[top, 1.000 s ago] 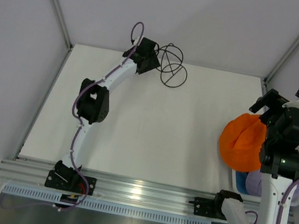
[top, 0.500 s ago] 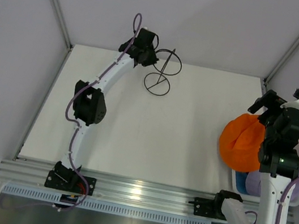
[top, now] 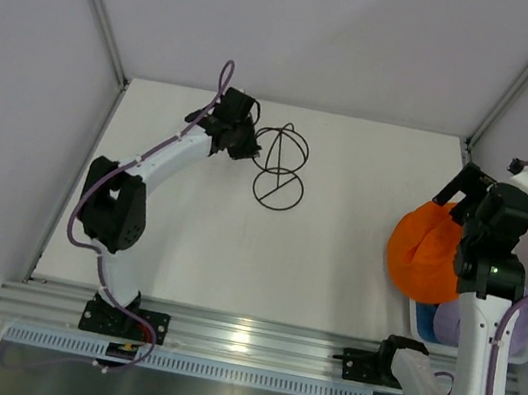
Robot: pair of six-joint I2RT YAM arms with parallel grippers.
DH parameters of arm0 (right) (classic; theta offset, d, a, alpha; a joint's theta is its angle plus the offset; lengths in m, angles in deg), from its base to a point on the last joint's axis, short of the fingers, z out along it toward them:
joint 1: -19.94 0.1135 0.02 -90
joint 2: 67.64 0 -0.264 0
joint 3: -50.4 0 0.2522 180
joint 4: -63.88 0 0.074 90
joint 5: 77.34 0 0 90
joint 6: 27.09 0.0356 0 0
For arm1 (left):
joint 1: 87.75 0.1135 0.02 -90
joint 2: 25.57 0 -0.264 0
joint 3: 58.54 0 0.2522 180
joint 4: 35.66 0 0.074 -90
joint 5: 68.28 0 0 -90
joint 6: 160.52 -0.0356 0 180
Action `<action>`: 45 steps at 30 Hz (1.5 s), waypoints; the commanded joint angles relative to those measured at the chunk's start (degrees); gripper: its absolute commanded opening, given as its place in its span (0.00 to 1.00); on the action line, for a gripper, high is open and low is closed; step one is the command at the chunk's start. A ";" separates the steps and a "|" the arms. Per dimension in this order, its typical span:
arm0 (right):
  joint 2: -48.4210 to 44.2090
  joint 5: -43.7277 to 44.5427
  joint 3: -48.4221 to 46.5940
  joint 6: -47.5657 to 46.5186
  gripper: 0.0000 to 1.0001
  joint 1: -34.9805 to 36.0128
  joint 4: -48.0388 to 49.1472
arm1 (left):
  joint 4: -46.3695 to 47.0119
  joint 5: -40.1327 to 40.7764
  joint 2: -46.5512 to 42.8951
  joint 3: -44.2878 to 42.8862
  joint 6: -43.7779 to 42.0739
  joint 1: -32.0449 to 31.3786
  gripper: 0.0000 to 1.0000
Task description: Stack the hats
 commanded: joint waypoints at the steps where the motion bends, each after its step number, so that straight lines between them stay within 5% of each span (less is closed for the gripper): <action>1: -0.12 3.54 -1.94 1.25 1.00 -0.08 -3.98 | 4.07 -2.45 -7.16 6.60 1.53 -2.13 0.01; 13: -3.37 4.25 -0.89 5.30 1.00 -0.35 -14.78 | 3.72 -1.13 -25.27 27.15 3.81 -7.50 0.01; 18: -3.81 5.30 2.44 6.45 1.00 -0.35 -16.20 | 2.67 0.71 -28.70 29.29 3.20 -9.96 0.06; 24: -3.81 5.31 4.12 4.60 0.97 -0.44 -12.43 | 0.47 1.51 -29.32 27.36 0.48 -10.75 0.36; 25: -3.64 5.31 4.03 4.34 0.95 -0.44 -11.90 | -0.66 1.60 -29.67 27.09 0.13 -10.84 0.51; 28: -2.41 6.27 4.12 3.37 0.89 -0.52 -10.84 | -2.51 2.04 -31.51 25.86 -1.45 -10.84 0.74; 32: 0.14 7.33 4.91 2.23 0.79 -0.70 -10.49 | -4.36 2.13 -35.46 24.19 -2.95 -10.75 0.96; 35: 0.15 7.42 5.35 2.05 0.74 -0.79 -9.44 | -6.82 1.51 -37.57 21.21 -4.62 -10.75 0.99; 38: -0.29 7.95 6.75 2.14 0.66 -0.79 -8.47 | -10.69 1.34 -38.90 18.66 -5.59 -10.75 0.99; 44: -0.91 10.93 9.57 -0.32 0.00 -0.88 -6.62 | -14.47 2.21 -47.59 16.90 -7.61 -10.75 1.00; 45: -0.91 10.85 9.05 -1.02 0.00 -0.88 -6.97 | -14.82 2.82 -48.82 16.46 -7.96 -10.75 0.99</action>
